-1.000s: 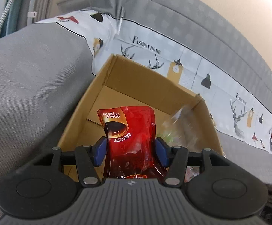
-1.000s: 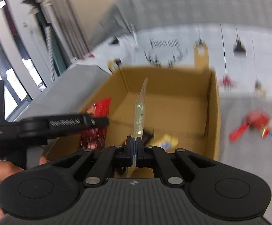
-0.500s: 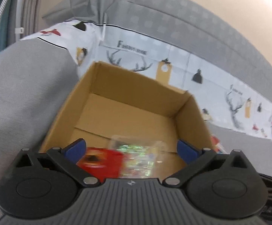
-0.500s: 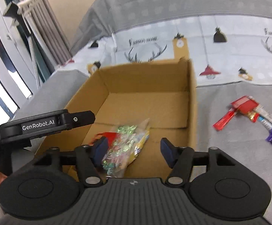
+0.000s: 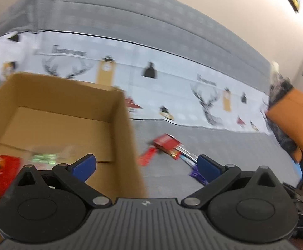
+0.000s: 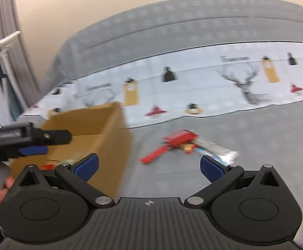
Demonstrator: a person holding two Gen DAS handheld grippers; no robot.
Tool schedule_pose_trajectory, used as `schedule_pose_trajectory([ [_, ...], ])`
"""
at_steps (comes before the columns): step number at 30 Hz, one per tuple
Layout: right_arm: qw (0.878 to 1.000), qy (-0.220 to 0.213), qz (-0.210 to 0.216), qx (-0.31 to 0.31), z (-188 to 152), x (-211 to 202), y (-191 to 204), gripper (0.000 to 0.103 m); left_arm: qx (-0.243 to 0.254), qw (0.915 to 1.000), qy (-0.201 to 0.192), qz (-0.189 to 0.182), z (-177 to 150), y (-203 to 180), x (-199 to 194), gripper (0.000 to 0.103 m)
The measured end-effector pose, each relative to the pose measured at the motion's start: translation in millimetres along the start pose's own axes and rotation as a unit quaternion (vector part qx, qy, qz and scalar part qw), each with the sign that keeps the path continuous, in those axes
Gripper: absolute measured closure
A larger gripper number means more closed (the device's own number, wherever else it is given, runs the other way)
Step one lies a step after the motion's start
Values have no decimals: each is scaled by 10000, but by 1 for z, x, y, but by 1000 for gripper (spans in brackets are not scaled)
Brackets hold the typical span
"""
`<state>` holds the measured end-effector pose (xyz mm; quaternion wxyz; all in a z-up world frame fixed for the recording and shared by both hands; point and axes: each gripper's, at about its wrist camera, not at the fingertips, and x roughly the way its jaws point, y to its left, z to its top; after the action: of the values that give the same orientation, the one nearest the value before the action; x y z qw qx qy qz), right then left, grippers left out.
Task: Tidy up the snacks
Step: 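Grasp the red stick with the left tool while the right tool grasps the purple bar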
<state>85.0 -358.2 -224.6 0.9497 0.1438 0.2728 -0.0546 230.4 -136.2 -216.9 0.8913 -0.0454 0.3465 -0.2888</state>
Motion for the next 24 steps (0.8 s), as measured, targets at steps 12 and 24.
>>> schedule_pose_trajectory([
  [12, 9997, 82, -18, 220, -4, 44, -114, 5, 822, 9947, 598, 151, 9, -69, 110, 34],
  [24, 9861, 1636, 244, -144, -11, 141, -144, 31, 1055, 9650, 1898, 1469, 4, -60, 261, 45],
])
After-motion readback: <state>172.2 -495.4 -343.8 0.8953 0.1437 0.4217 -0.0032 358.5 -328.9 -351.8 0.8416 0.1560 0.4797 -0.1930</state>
